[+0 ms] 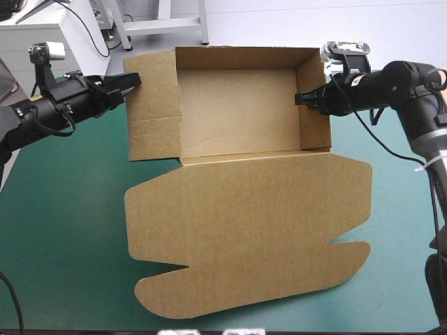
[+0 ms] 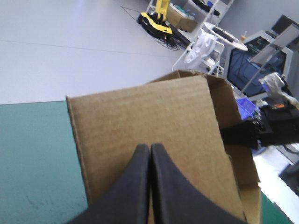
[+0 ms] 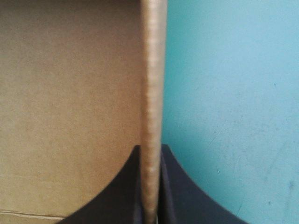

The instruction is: Fold the box

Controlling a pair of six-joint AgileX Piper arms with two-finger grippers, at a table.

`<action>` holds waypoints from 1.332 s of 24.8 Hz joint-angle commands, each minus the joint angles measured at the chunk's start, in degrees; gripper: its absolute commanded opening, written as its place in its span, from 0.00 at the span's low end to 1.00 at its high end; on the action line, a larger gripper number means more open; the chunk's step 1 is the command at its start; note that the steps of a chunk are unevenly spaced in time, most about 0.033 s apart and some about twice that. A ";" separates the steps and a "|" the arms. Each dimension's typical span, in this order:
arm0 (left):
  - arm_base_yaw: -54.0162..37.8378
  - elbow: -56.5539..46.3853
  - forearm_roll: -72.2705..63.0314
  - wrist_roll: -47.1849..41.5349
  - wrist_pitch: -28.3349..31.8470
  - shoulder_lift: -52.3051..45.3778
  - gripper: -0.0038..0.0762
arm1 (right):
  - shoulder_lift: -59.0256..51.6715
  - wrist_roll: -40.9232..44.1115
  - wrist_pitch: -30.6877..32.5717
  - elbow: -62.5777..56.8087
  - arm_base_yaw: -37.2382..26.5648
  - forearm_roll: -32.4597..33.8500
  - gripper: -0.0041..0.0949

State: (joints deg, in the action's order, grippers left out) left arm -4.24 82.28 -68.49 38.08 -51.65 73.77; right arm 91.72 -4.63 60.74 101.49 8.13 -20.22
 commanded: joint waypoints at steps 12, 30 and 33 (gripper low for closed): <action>-11.55 1.63 -3.65 -3.56 -8.68 5.82 0.04 | -4.39 -4.91 1.17 1.84 -7.89 -15.42 0.02; -9.98 1.63 -19.42 -0.74 -22.37 3.93 0.04 | -4.28 -5.02 -2.22 1.73 -7.55 -16.22 0.02; -8.67 1.63 -19.28 -0.74 -22.37 3.10 0.04 | -4.28 -4.80 -3.99 1.73 -6.31 -14.96 0.02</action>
State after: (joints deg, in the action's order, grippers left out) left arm -14.29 82.28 -82.55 37.24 -70.11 79.51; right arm 90.03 -9.84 61.39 101.49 0.92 -32.51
